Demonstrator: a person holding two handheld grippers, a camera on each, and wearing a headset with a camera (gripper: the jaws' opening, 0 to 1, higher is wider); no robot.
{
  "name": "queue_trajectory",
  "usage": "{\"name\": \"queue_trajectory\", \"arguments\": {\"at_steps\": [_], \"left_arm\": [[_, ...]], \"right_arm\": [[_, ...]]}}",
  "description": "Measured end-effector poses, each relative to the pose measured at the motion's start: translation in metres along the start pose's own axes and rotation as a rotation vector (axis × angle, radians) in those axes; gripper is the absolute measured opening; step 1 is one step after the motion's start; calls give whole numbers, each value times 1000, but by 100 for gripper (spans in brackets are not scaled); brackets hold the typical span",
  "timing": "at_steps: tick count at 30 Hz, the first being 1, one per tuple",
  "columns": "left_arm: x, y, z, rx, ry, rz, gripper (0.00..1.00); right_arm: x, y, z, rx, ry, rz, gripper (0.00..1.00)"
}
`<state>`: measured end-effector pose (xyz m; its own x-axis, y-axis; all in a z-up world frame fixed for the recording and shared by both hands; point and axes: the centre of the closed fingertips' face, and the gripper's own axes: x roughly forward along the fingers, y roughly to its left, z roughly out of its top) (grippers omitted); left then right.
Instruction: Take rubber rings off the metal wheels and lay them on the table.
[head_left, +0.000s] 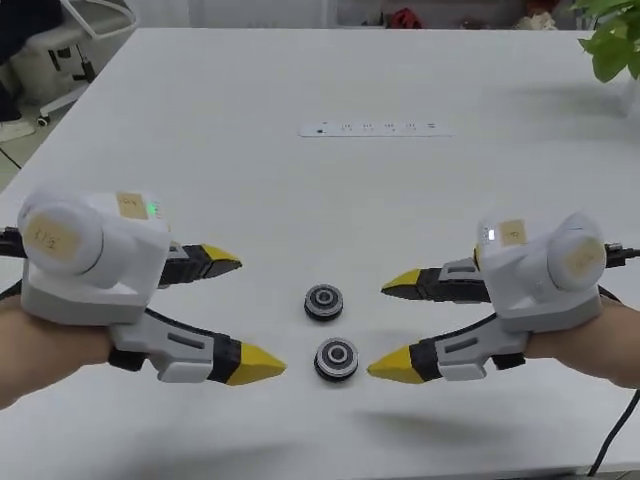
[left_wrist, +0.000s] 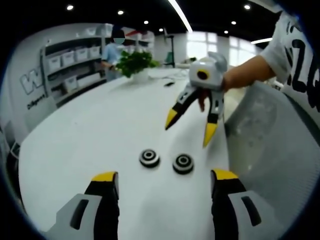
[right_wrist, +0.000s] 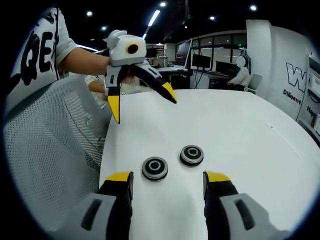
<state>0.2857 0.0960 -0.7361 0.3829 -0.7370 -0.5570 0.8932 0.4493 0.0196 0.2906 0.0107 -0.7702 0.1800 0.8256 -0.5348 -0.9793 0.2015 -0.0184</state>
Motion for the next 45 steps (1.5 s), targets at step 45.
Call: {"name": "queue_trajectory", "arguments": {"at_steps": [45], "left_arm": [[39,-26,-10,7,35,-140,55]], "right_arm": [[20,17,-17,36,40,105,35]]}}
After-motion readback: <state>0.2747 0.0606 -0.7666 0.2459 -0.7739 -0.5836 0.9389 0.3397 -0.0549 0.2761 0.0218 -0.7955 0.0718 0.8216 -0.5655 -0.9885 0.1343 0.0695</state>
